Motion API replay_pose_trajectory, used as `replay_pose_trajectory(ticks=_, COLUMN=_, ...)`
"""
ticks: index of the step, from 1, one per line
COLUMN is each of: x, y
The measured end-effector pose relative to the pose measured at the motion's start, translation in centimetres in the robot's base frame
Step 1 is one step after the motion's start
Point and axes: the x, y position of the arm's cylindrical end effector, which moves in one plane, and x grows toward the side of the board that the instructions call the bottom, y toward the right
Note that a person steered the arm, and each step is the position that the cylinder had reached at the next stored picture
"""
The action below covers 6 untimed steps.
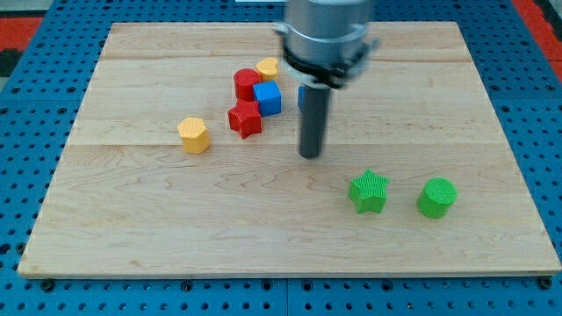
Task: Move your arm towards the yellow hexagon
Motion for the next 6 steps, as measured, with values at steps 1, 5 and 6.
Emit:
replay_pose_trajectory(ticks=1, x=1.6, y=-8.2)
replay_pose_trajectory(ticks=5, x=-0.3, y=-17.9)
replay_pose_trajectory(ticks=6, x=-2.0, y=-17.9)
